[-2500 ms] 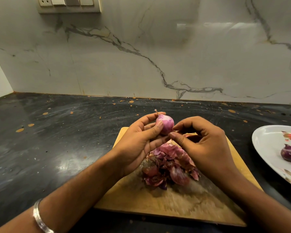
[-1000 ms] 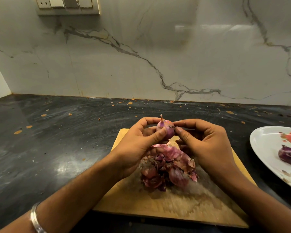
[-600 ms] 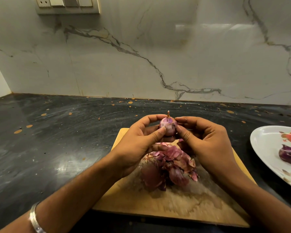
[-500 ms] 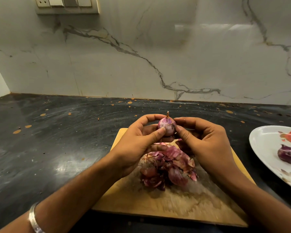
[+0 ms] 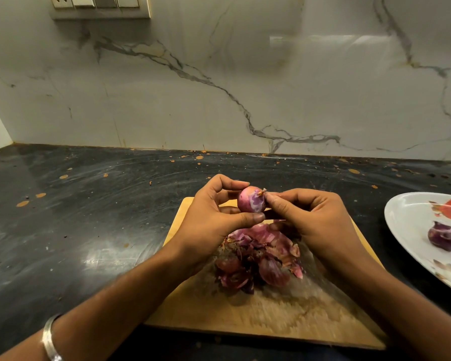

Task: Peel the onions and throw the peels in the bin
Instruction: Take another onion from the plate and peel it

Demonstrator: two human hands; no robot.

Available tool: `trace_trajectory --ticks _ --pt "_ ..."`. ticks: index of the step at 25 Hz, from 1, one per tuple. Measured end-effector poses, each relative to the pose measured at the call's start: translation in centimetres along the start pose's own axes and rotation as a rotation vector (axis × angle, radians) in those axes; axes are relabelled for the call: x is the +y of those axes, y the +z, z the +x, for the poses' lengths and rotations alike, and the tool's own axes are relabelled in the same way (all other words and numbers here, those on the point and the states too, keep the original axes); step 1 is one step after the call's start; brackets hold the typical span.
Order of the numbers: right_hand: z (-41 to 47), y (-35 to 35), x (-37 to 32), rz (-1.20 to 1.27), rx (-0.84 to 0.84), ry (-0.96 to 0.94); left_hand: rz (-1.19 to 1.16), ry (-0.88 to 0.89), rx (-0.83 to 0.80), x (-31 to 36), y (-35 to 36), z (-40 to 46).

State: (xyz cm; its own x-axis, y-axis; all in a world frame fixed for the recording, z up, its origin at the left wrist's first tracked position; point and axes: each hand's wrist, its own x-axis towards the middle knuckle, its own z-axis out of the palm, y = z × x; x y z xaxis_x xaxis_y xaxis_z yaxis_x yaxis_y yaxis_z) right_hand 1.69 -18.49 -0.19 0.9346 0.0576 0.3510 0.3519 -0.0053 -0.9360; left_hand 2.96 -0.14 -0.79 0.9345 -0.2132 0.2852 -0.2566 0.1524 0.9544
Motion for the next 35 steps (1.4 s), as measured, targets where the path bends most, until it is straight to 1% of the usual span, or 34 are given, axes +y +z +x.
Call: trace_trajectory --ticks 9,12,15,19,23,27,29,32,35 --pt "-0.36 0.39 0.06 -0.201 0.092 -0.081 0.157 0.094 0.039 -0.01 0.50 -0.32" --pt "-0.46 0.45 0.00 -0.240 0.123 -0.105 0.181 0.094 0.040 -0.06 0.69 -0.37" --pt "-0.59 0.44 -0.32 -0.197 0.068 -0.105 0.160 0.047 0.063 -0.05 0.40 -0.20" --pt "-0.21 0.37 -0.15 -0.032 0.051 0.005 0.124 0.012 0.050 -0.10 0.19 -0.07" --pt "0.11 0.06 0.18 0.003 0.046 0.088 0.126 0.000 0.029 -0.32 0.40 -0.11" --pt "0.14 -0.04 0.34 -0.093 0.083 0.022 0.093 0.002 0.009 -0.43 0.52 -0.14" --pt "0.12 0.14 0.25 -0.052 0.088 0.013 -0.015 -0.036 -0.006 -0.34 0.25 -0.02" --pt "-0.19 0.40 -0.23 0.026 0.043 0.014 -0.173 -0.093 -0.061 -0.31 -0.15 0.24" --pt "-0.45 0.59 -0.38 -0.013 0.063 -0.012 -0.118 -0.071 -0.085 -0.54 -0.08 0.29"
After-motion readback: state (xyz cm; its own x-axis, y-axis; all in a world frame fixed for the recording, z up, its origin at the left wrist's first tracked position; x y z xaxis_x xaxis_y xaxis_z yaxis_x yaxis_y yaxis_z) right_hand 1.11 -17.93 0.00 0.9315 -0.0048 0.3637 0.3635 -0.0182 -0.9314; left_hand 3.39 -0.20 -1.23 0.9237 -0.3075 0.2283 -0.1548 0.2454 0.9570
